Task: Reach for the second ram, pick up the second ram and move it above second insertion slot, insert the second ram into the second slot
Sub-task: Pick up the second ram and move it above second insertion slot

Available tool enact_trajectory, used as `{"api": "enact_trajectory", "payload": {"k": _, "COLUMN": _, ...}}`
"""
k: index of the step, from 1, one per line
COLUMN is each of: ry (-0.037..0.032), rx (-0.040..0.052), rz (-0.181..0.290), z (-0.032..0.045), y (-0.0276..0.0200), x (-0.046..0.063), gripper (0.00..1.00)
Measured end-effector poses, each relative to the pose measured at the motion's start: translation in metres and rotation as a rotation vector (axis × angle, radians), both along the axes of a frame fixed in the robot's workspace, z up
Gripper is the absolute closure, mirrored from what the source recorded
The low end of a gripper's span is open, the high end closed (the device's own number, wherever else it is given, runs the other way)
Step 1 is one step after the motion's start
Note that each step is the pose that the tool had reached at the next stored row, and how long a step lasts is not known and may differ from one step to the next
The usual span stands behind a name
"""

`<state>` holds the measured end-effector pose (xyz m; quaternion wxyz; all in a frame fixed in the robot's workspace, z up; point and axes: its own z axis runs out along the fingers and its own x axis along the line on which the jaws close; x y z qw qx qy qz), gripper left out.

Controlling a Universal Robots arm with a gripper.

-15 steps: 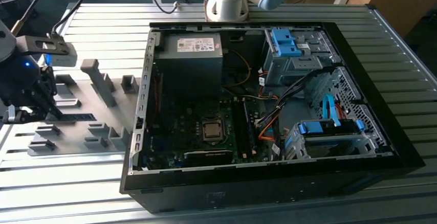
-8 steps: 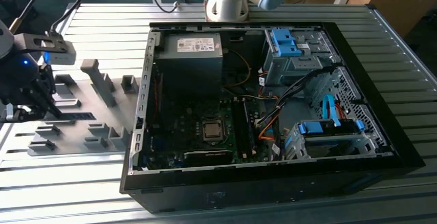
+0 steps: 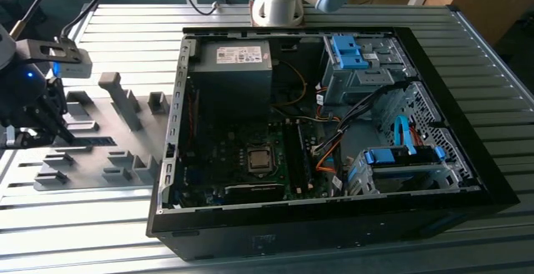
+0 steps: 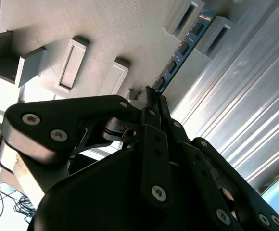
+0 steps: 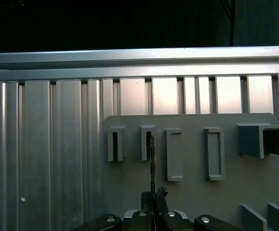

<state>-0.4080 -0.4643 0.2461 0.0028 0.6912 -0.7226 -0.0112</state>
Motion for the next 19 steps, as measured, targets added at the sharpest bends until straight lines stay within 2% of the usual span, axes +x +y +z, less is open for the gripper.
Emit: {"api": "enact_trajectory", "payload": {"k": 19, "ry": -0.0001, "rx": 0.0001, "rz": 0.000, "z": 0.0067, "y": 0.0000, "x": 0.0000, "gripper": 0.86}}
